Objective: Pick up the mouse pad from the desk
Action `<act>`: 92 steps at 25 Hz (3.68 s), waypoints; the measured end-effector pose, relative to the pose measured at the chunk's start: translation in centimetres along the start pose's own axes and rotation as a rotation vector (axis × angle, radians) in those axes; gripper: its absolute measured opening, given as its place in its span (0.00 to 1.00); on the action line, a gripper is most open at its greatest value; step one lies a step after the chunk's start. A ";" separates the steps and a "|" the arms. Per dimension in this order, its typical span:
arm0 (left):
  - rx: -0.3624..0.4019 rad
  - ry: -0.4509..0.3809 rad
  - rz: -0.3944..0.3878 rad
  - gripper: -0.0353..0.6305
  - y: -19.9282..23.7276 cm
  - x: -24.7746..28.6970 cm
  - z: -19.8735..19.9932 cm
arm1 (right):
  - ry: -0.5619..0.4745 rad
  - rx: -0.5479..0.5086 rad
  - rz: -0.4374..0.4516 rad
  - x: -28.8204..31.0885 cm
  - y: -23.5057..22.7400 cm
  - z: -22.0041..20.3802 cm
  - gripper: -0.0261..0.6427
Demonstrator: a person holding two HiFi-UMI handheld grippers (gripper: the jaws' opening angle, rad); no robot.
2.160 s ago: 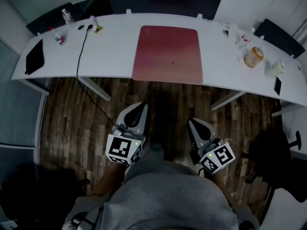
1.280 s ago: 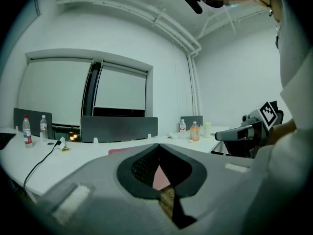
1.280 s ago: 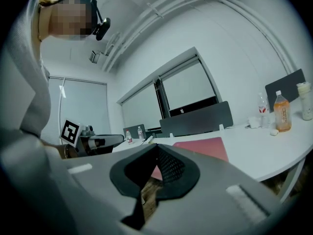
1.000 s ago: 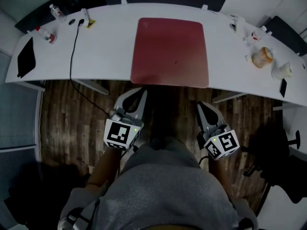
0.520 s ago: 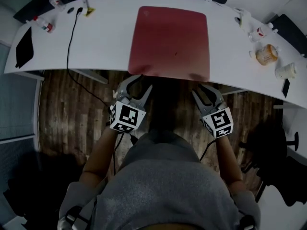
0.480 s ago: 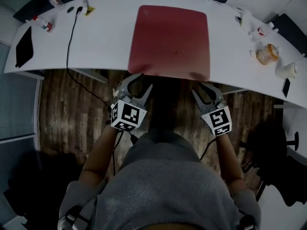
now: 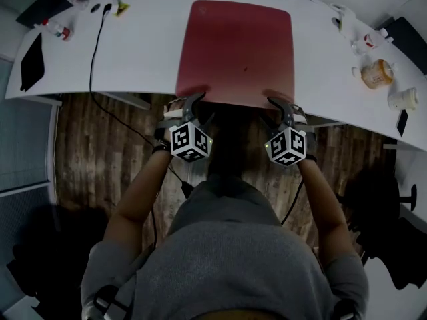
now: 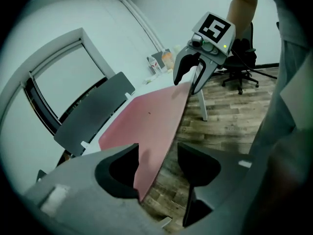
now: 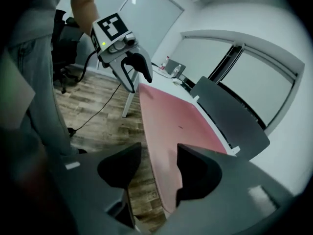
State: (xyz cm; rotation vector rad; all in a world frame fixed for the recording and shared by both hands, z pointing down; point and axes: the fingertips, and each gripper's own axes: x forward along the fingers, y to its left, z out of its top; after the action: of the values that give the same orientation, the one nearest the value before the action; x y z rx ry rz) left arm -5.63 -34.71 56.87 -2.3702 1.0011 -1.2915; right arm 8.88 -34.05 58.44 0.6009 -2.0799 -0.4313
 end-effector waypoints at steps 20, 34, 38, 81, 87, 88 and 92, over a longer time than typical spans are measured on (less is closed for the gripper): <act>0.076 0.088 -0.005 0.33 0.7 5.1 -2.9 | 0.052 0.057 0.023 3.2 -0.9 -3.0 0.29; 0.018 0.005 -0.159 0.14 1.3 3.5 -2.6 | 0.062 -0.039 0.132 2.4 -0.5 -2.8 0.16; -0.075 -0.022 -0.130 0.09 2.5 2.7 -1.8 | 0.051 -0.037 0.109 2.1 -0.3 -2.8 0.11; -0.596 -0.368 -0.073 0.10 6.5 -18.1 7.2 | -0.473 0.486 -0.212 -18.8 -6.6 13.5 0.06; -0.551 -0.392 -0.119 0.10 6.0 -21.3 8.4 | -0.497 0.458 -0.170 -21.7 -5.9 14.5 0.06; -0.552 -0.396 -0.129 0.10 5.9 -21.9 8.6 | -0.501 0.462 -0.164 -22.2 -5.8 14.7 0.06; -0.553 -0.393 -0.166 0.10 5.6 -24.2 8.7 | -0.522 0.468 -0.135 -24.2 -5.1 16.3 0.06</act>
State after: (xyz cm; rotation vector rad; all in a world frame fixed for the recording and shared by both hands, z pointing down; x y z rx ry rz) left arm -9.90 -23.11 33.62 -3.0093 1.1586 -0.5843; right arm 7.92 -23.32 30.88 0.9876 -2.6787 -0.1813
